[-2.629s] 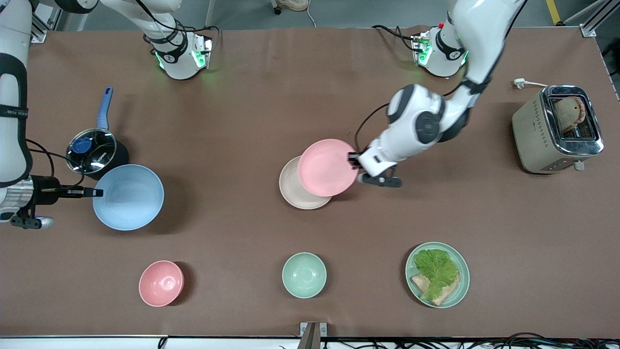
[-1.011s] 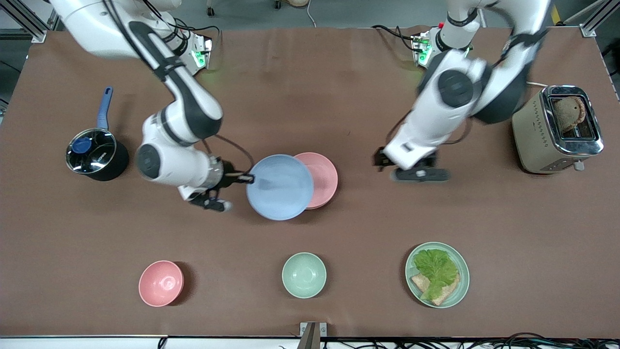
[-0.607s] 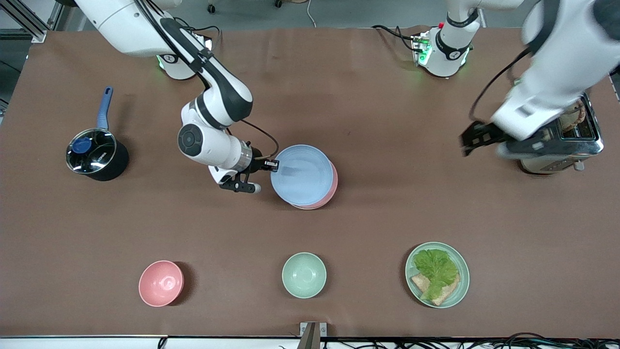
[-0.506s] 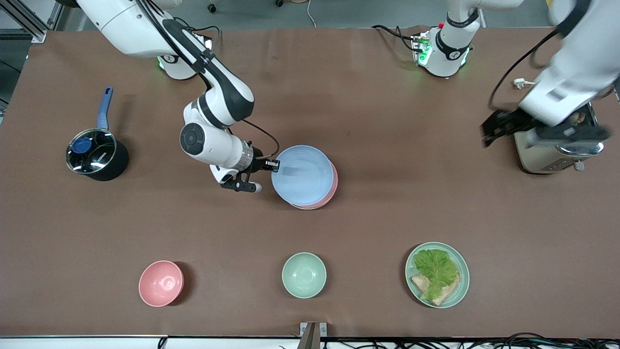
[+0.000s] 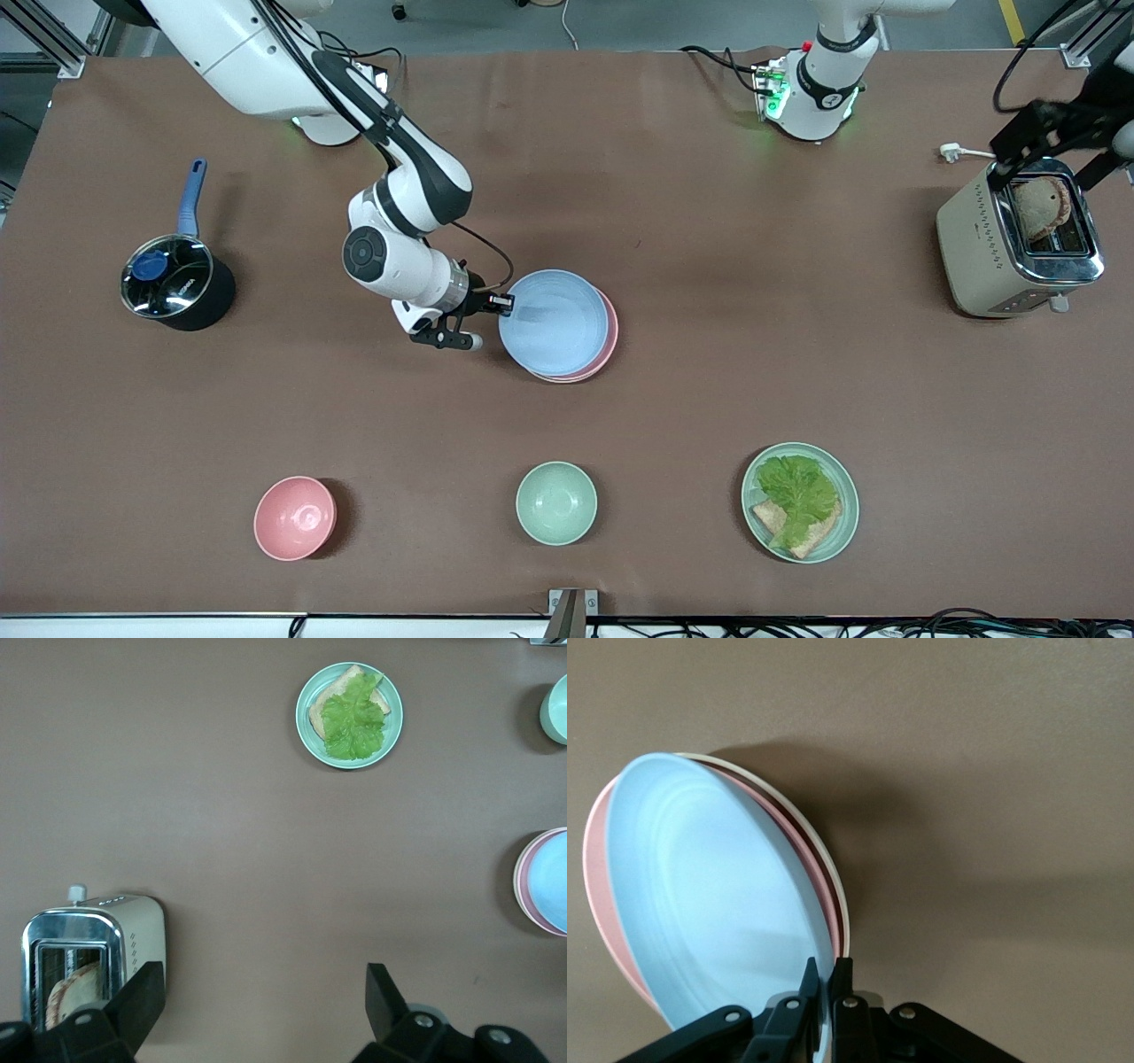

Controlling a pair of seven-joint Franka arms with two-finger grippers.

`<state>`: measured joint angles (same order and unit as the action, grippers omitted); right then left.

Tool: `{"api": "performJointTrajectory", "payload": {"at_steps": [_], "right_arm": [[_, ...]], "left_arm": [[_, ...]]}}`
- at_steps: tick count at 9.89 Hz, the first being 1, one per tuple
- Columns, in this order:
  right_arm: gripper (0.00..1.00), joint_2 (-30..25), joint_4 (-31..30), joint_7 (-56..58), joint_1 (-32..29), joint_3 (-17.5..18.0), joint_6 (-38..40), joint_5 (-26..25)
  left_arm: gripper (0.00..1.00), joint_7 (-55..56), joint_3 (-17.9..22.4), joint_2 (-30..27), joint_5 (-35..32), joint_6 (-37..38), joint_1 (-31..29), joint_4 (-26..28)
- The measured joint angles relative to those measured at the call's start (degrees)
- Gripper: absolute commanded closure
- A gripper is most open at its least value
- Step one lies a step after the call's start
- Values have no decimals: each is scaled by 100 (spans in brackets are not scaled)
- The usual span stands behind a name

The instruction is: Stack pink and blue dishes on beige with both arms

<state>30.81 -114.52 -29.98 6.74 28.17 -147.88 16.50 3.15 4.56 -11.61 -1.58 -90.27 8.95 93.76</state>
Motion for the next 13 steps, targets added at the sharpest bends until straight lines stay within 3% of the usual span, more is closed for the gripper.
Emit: {"api": "performJointTrajectory", "payload": {"at_steps": [1, 2, 4, 6, 9, 11, 13], "right_arm": [[25, 65, -1, 1, 9, 0, -105, 0], [0, 96, 0, 1, 9, 0, -129, 0], [0, 54, 46, 6, 6, -1, -146, -3], [0, -446, 152, -34, -65, -54, 272, -214], [0, -1976, 275, -340, -881, -341, 2001, -2199], [0, -2623, 767, -250, -1011, -1032, 2988, -2488], [0, -2823, 1632, 315, -998, -1753, 4049, -2493]], "left_arm": [[0, 0, -10, 198, 0, 323, -19, -481], [0, 0, -32, 392, 0, 523, -70, -851], [0, -97, -77, 598, 0, 694, -167, -1131], [0, -213, -213, 620, 0, 972, -313, -1120], [0, -159, -557, 651, 0, 988, -524, -1079], [0, -71, -575, 716, 46, 905, -522, -1079], [0, -30, -574, 882, 83, 832, -523, -1101]]}}
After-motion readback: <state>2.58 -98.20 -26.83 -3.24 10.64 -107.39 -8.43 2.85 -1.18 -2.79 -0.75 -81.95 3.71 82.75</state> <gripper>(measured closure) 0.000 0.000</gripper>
